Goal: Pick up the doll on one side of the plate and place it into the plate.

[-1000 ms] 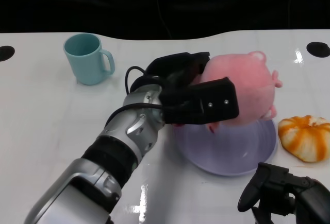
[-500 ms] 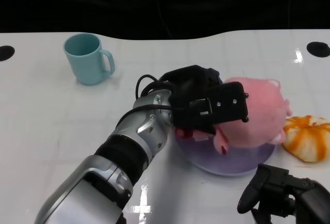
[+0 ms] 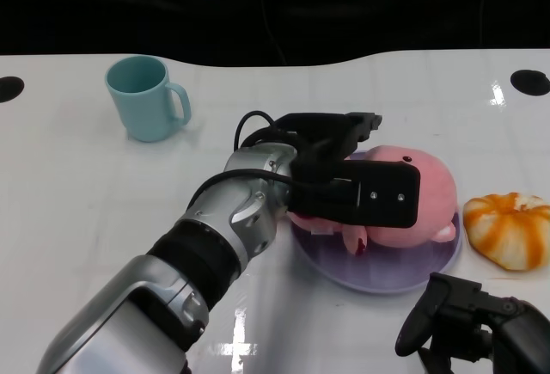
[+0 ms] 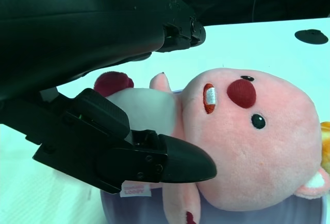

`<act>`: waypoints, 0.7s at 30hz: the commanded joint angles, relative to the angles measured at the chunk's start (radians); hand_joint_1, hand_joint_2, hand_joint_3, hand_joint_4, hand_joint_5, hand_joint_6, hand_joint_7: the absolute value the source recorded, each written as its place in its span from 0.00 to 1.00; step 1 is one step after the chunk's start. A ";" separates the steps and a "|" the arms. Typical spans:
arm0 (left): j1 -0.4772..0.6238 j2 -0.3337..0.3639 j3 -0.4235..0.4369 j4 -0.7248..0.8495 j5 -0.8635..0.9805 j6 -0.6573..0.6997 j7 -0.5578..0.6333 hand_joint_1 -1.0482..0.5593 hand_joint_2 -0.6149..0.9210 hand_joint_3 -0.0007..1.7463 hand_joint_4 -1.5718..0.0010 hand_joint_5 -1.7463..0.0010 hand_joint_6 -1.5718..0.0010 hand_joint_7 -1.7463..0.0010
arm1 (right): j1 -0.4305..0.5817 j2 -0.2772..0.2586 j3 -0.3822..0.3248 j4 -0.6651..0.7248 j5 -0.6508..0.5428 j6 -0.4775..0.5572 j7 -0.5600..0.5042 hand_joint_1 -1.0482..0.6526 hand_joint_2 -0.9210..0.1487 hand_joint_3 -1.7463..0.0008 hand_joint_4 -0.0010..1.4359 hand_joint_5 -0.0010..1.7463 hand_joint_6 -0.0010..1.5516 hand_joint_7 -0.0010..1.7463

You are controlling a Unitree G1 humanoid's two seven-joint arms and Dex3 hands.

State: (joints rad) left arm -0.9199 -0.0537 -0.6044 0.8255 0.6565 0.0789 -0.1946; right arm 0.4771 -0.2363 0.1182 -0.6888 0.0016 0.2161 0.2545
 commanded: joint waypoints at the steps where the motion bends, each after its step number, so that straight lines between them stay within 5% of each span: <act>1: 0.026 0.039 0.001 -0.066 0.002 -0.003 -0.025 0.00 1.00 0.33 1.00 1.00 1.00 1.00 | -0.001 -0.008 -0.009 0.004 0.011 -0.012 0.007 0.60 0.28 0.37 0.45 0.99 0.37 0.84; 12: 0.208 0.199 0.055 -0.450 -0.023 -0.021 -0.093 0.00 1.00 0.34 1.00 1.00 1.00 1.00 | 0.000 -0.009 -0.025 0.007 0.022 -0.018 0.016 0.60 0.28 0.36 0.45 0.99 0.36 0.84; 21: 0.433 0.289 0.255 -0.734 -0.317 -0.097 -0.205 0.07 1.00 0.26 0.89 0.93 0.93 0.97 | -0.002 -0.017 -0.029 0.006 0.017 -0.015 0.020 0.59 0.28 0.37 0.44 0.98 0.36 0.84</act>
State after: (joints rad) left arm -0.5144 0.2177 -0.3800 0.1212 0.3785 -0.0055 -0.3778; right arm 0.4747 -0.2414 0.0966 -0.6819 0.0171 0.2012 0.2726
